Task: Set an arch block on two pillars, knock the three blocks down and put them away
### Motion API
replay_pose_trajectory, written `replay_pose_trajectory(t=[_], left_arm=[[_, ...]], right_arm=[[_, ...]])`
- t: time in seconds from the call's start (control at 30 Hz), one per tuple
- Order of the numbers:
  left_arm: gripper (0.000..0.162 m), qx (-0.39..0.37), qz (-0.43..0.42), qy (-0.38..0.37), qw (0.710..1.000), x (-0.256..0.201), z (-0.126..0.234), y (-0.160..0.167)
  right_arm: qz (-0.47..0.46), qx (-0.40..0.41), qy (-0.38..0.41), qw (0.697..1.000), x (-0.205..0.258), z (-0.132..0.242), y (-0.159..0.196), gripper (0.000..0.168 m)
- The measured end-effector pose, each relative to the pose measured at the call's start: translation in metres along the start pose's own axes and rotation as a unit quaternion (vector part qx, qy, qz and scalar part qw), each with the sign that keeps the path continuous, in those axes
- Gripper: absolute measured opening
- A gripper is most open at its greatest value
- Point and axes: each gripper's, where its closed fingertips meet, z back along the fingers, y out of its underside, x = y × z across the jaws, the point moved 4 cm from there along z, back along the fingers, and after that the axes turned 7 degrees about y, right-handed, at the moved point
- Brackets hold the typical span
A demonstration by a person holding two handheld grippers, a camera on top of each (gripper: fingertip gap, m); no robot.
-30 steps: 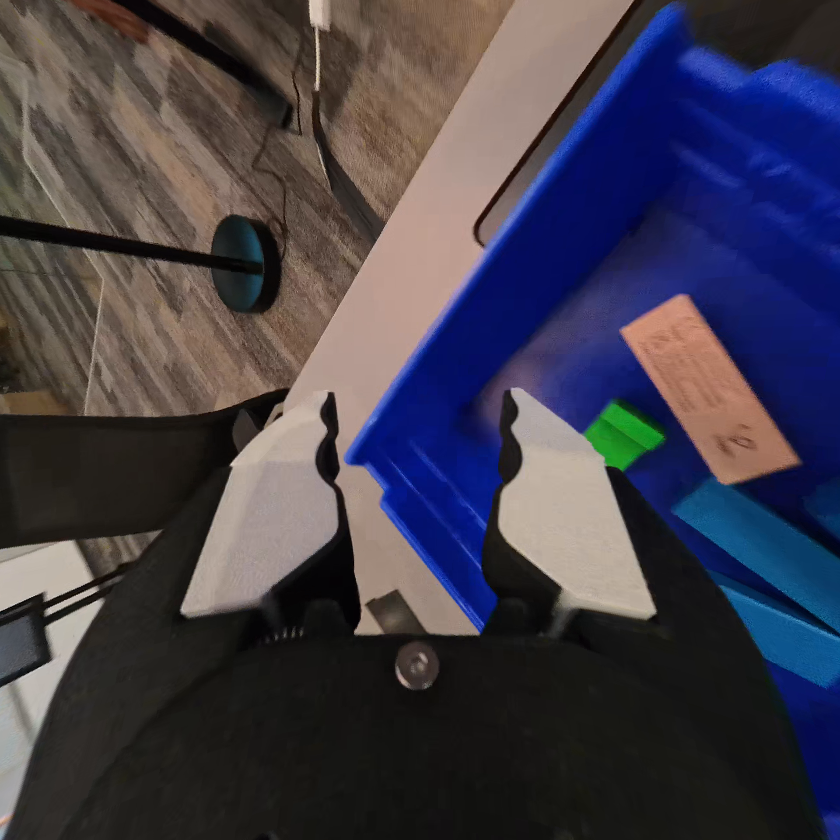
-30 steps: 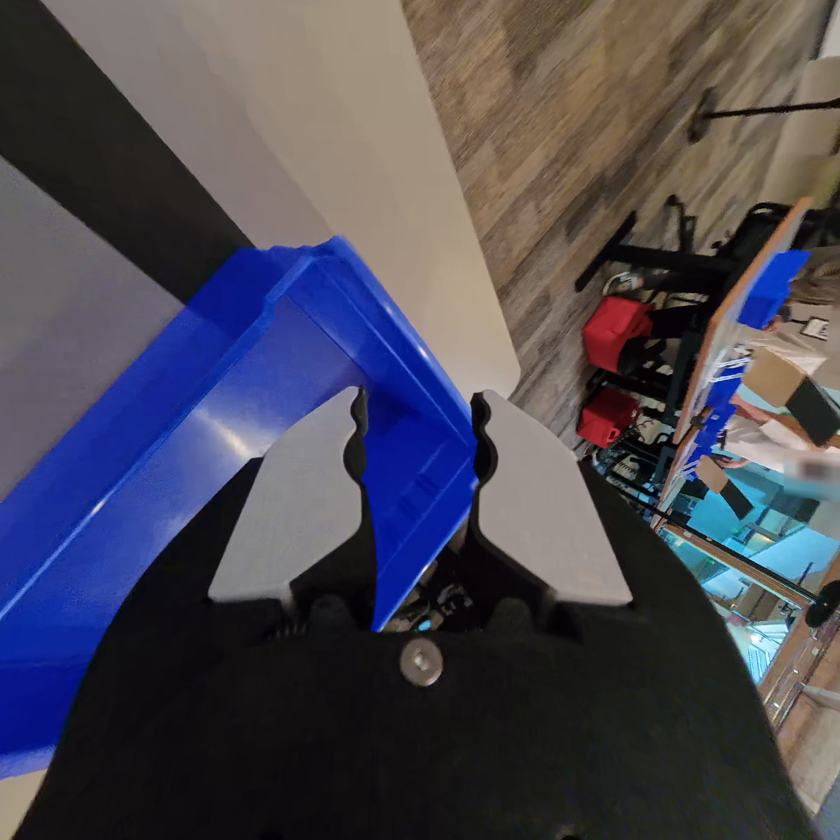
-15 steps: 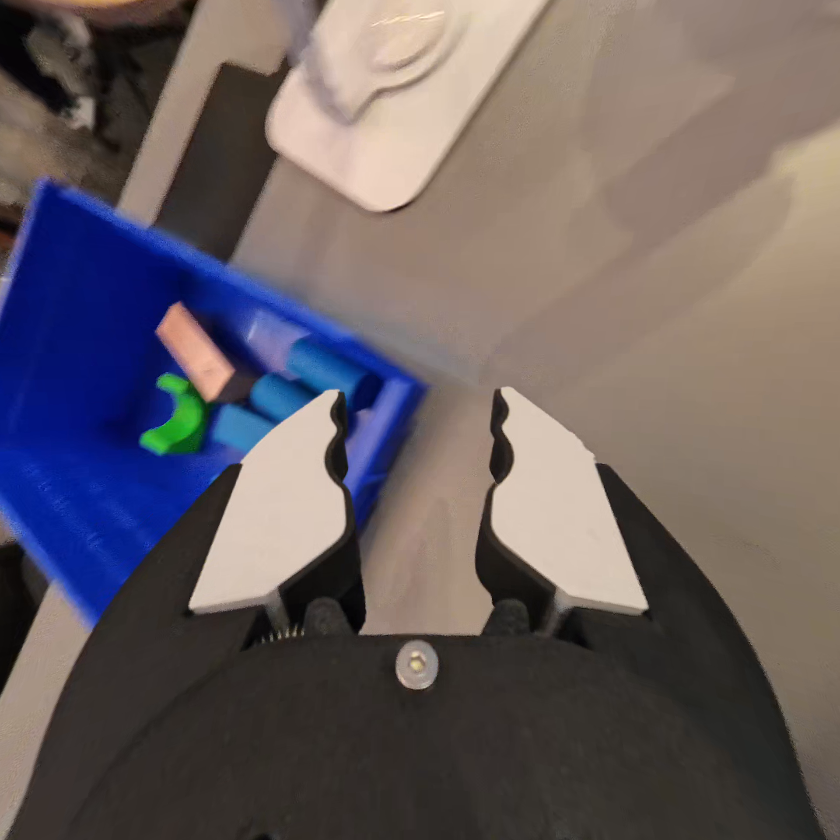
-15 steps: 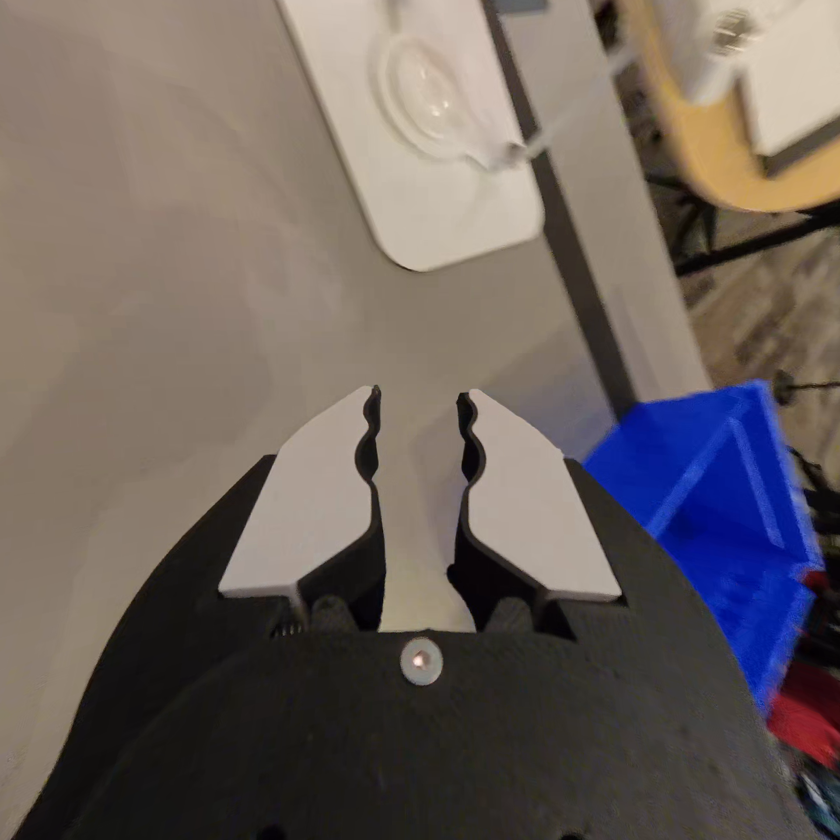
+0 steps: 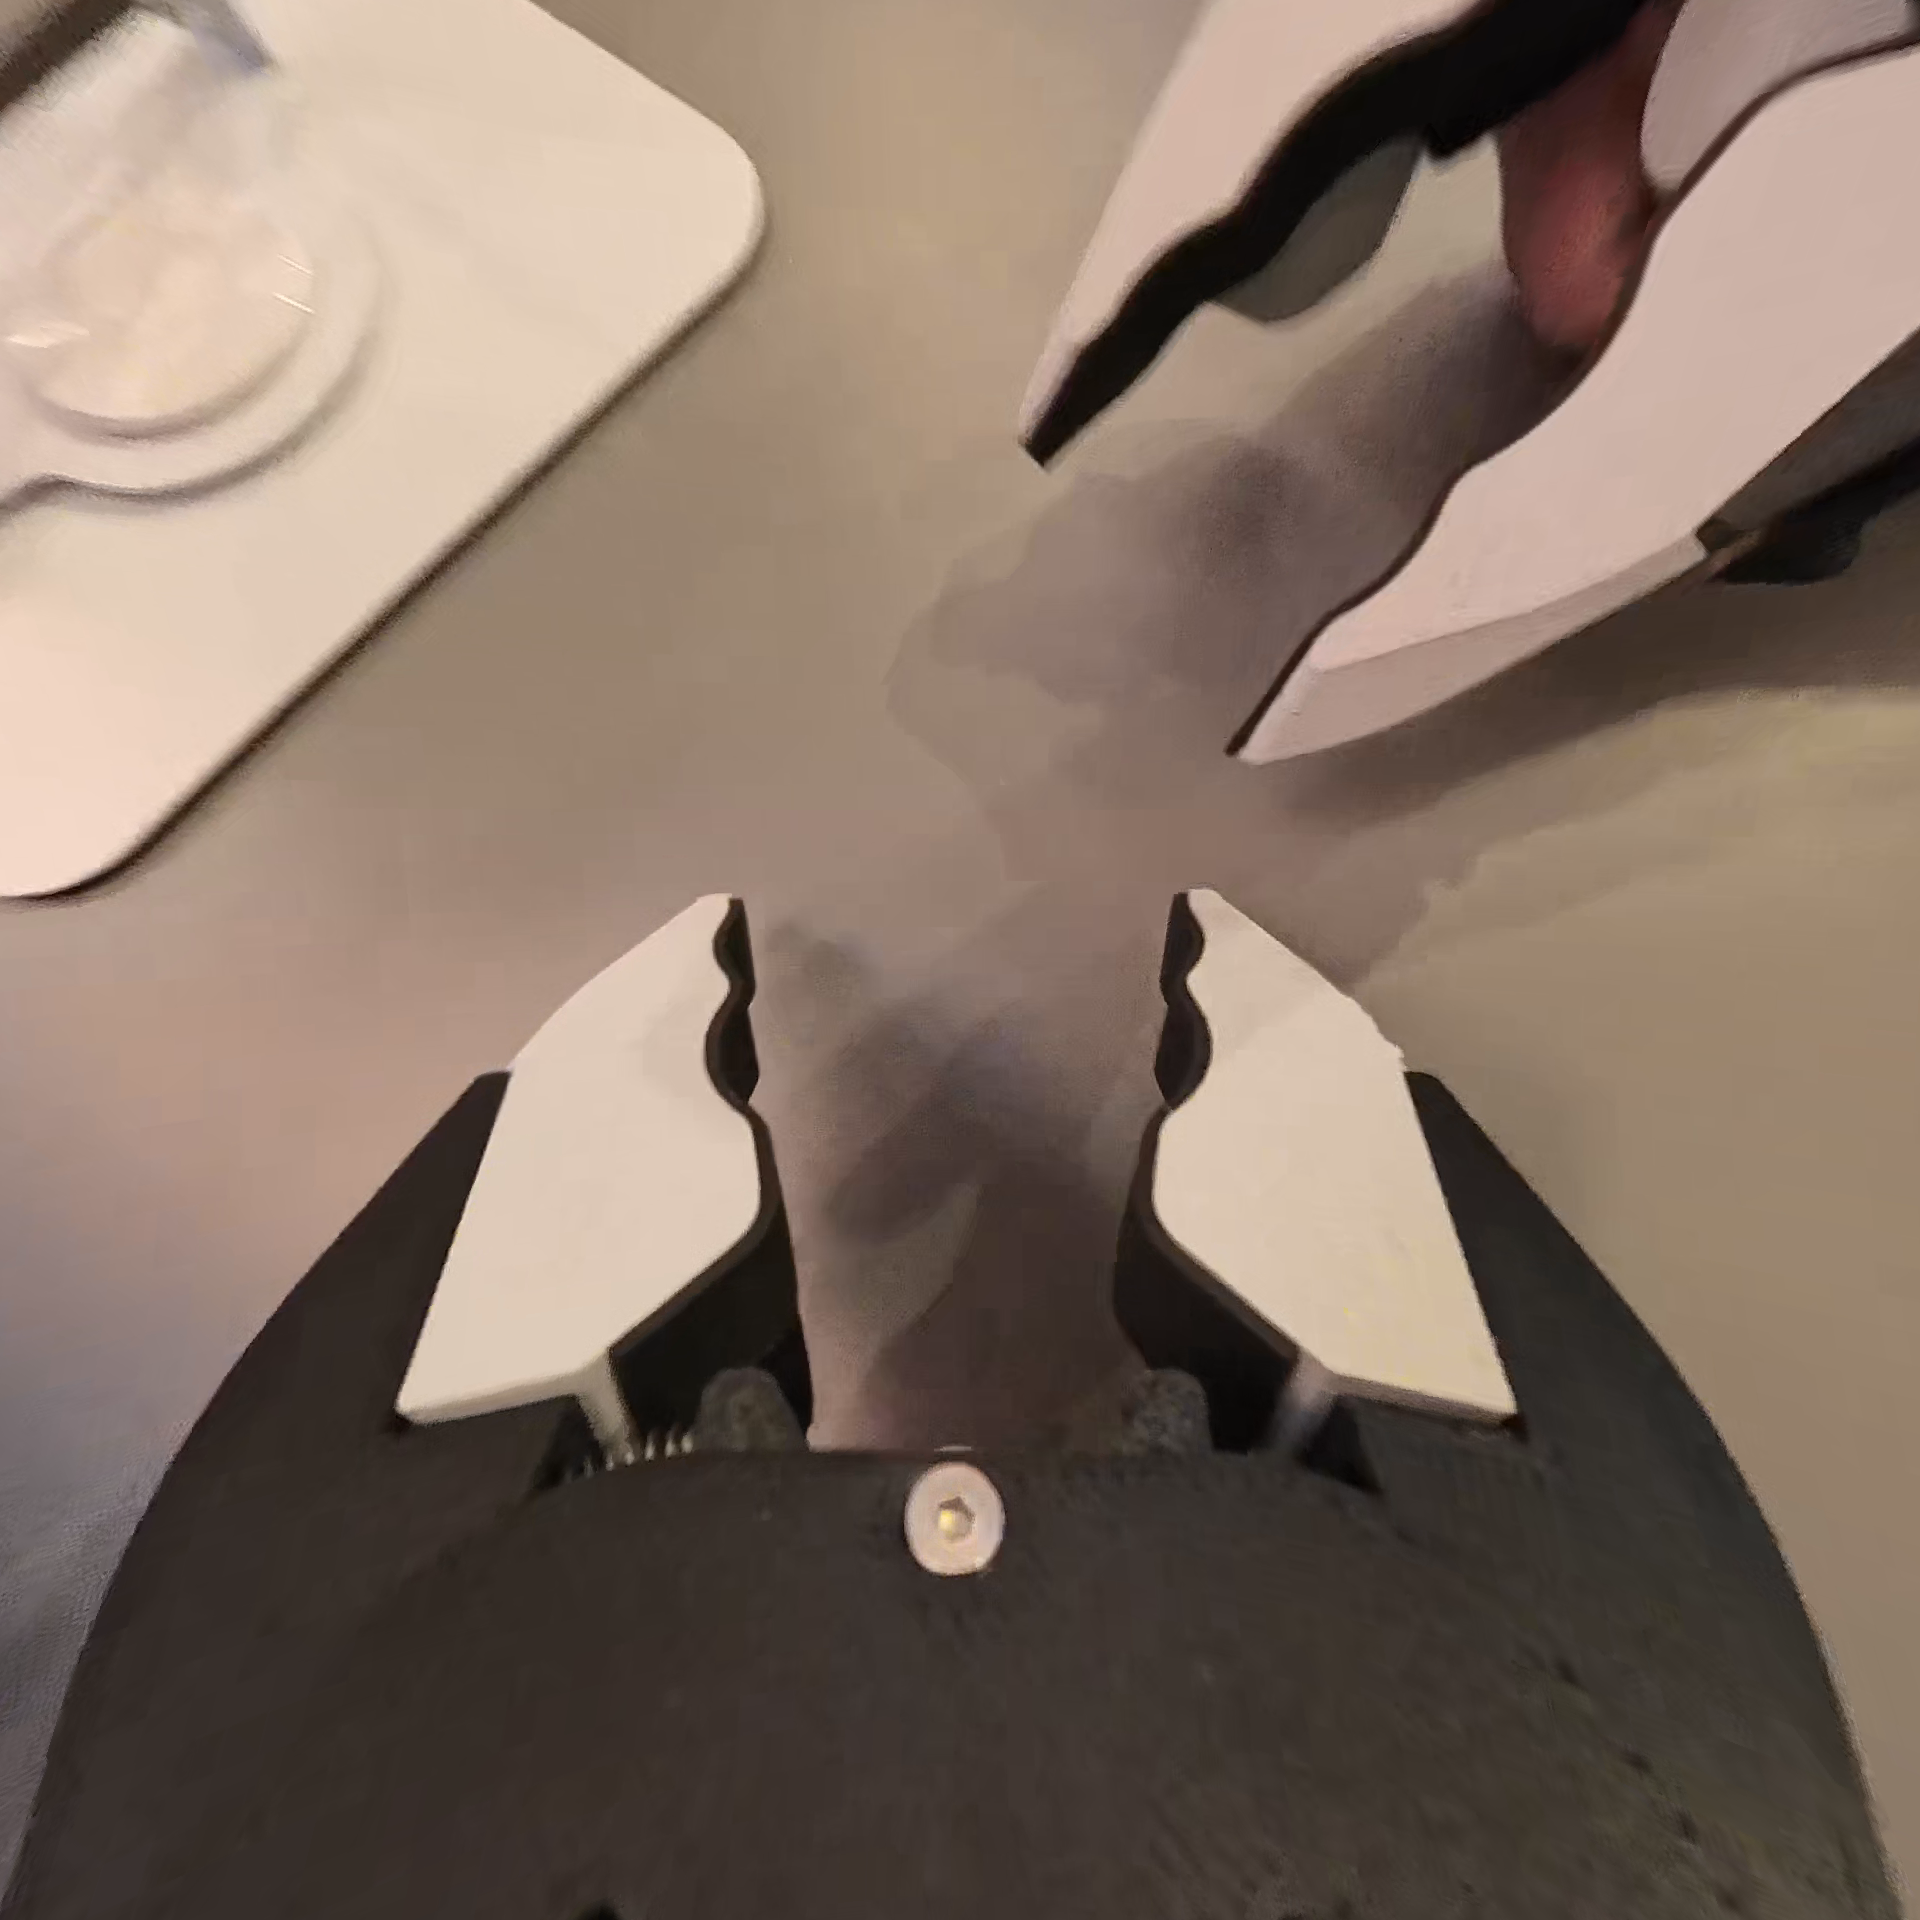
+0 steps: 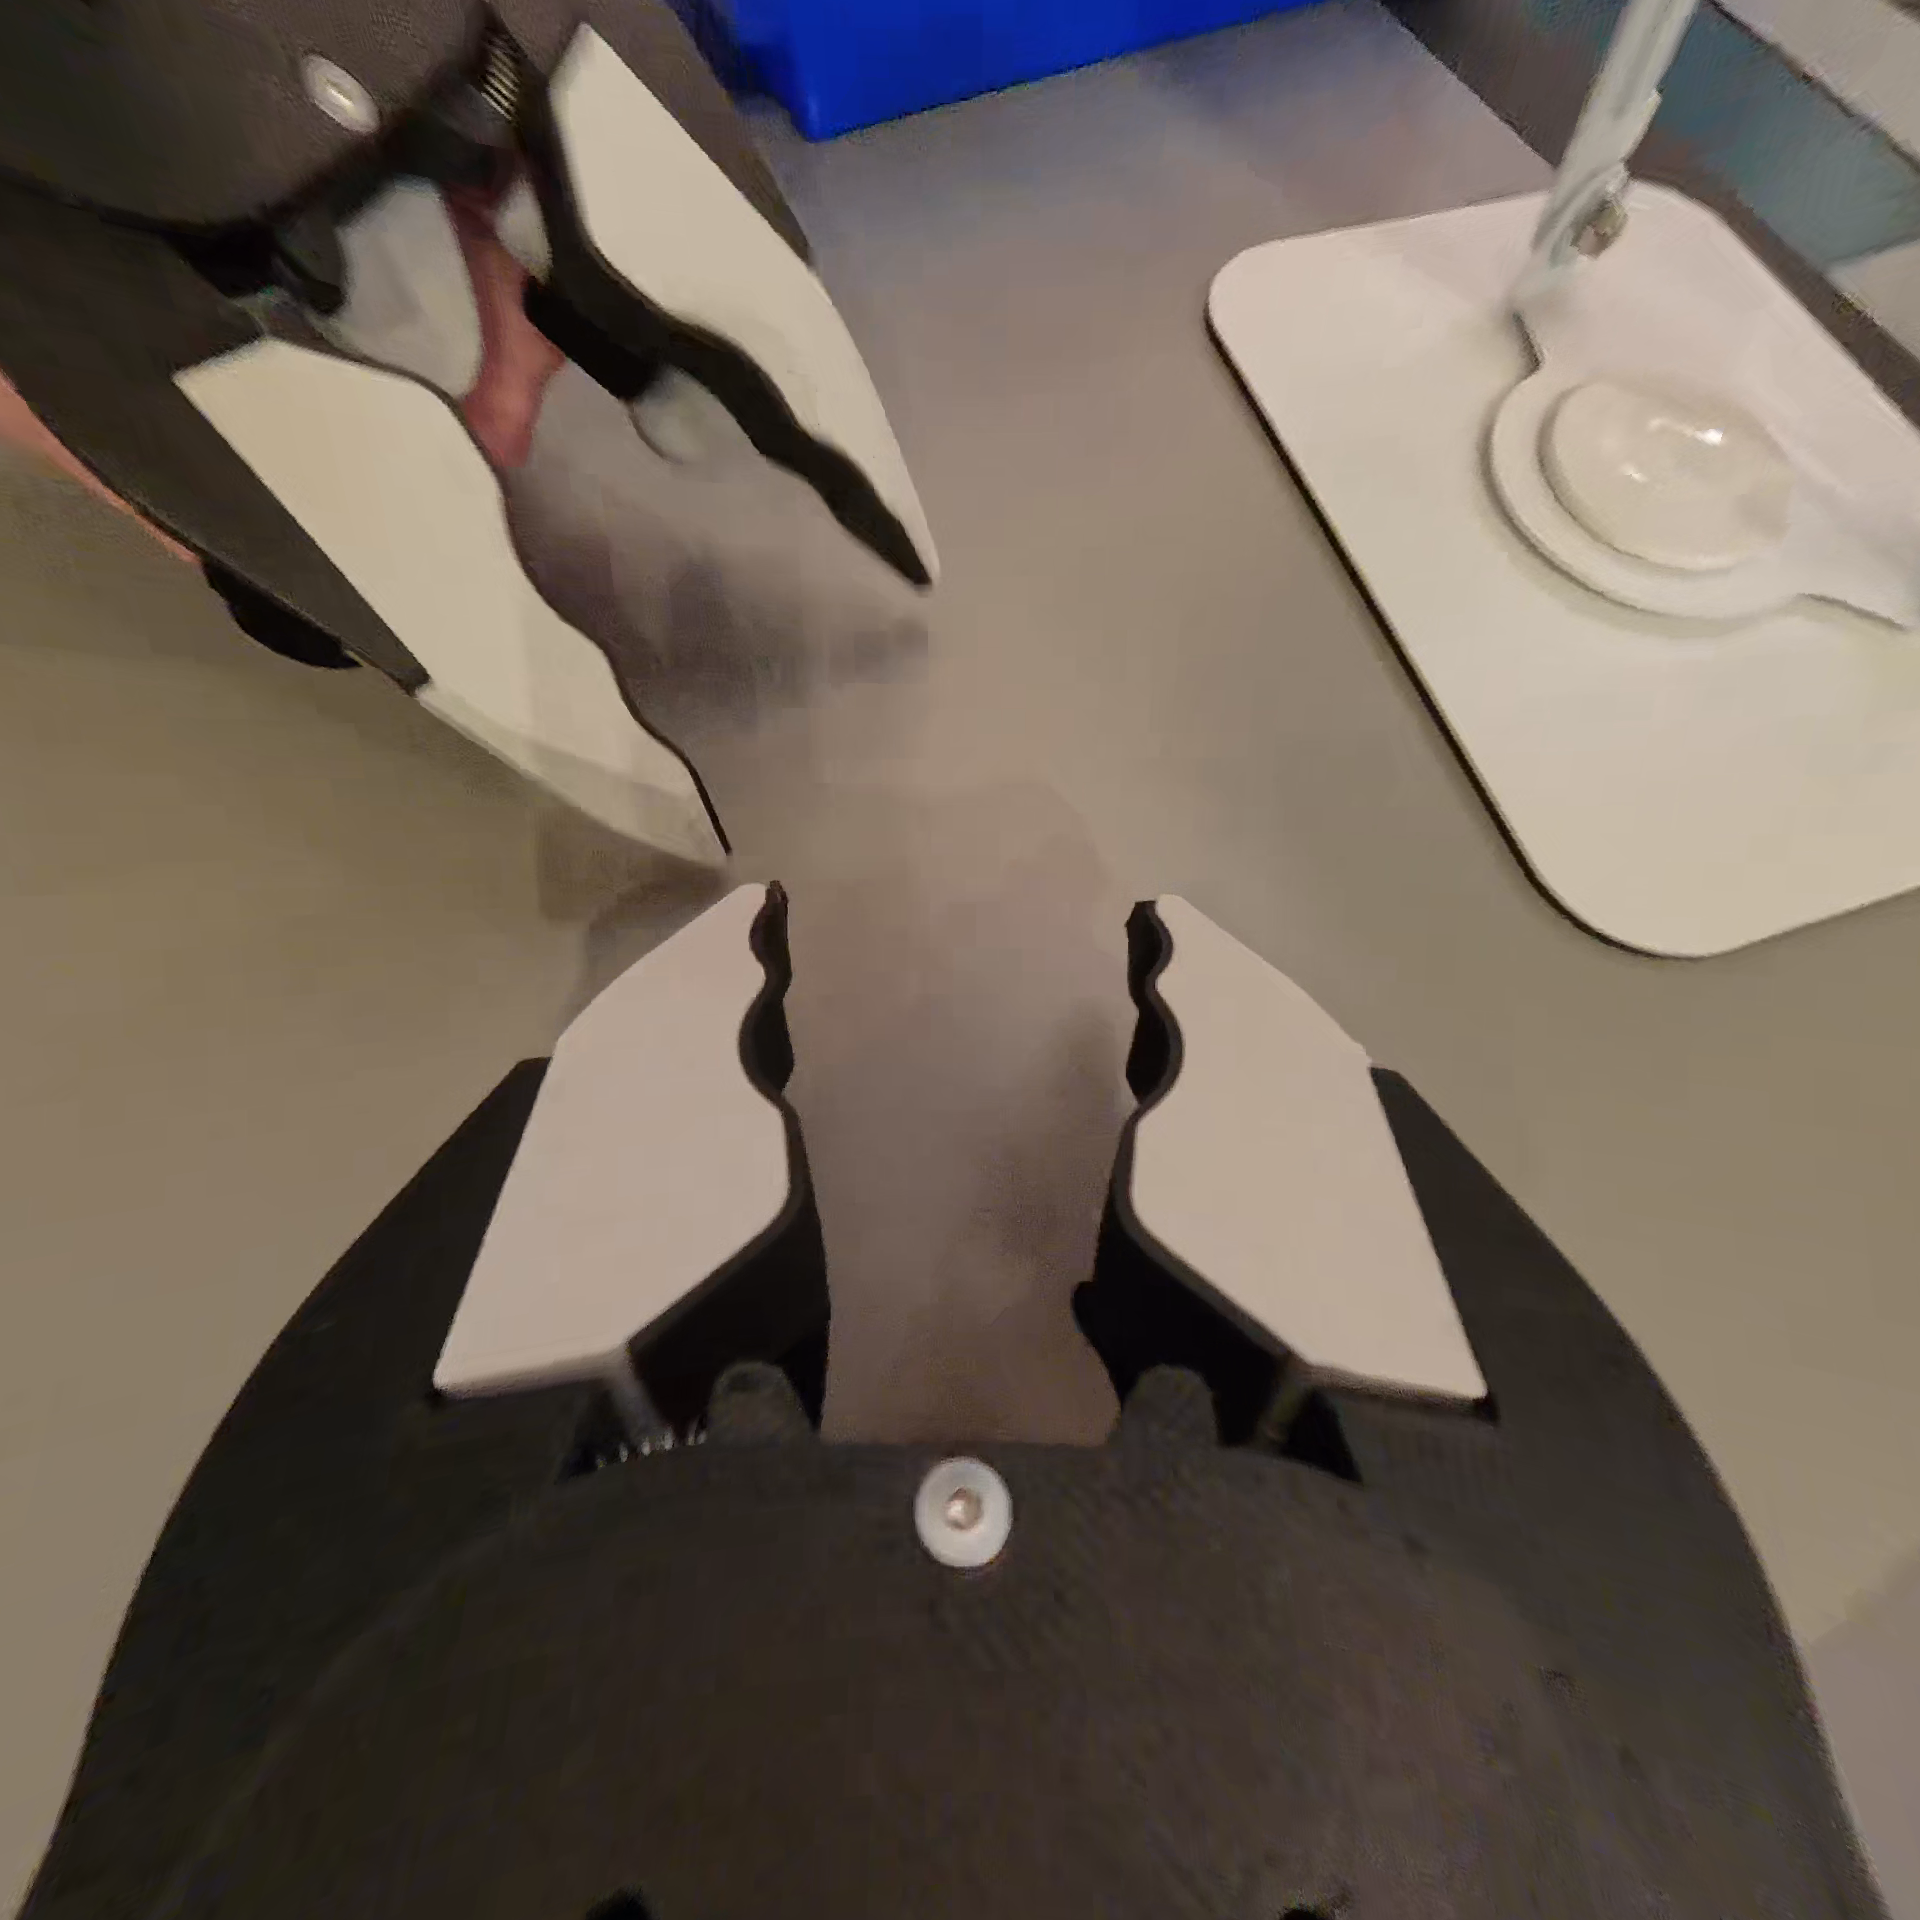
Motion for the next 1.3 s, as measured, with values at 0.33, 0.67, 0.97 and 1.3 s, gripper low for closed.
replay_pose_trajectory(t=[0.33, 0.67, 0.97, 1.3], left_arm=[[0.073, -0.004, -0.03, -0.005, 1.0, -0.003, 0.005, 0.002], [0.065, 0.009, -0.098, -0.134, 0.986, 0.09, 0.17, 0.028], [0.088, 0.19, -0.166, -0.081, 0.964, 0.215, 0.165, 0.044], [0.082, 0.31, -0.168, 0.008, 0.936, 0.247, 0.114, 0.086]], right_arm=[[0.058, 0.046, 0.007, 0.997, 0.012, -0.007, 0.01, 0.068], [0.066, 0.045, -0.002, 0.997, 0.015, -0.007, 0.011, 0.066], [0.057, 0.042, -0.015, 0.997, 0.015, -0.006, 0.01, 0.062], [0.057, 0.042, -0.017, 0.997, 0.016, -0.006, 0.01, 0.063]])
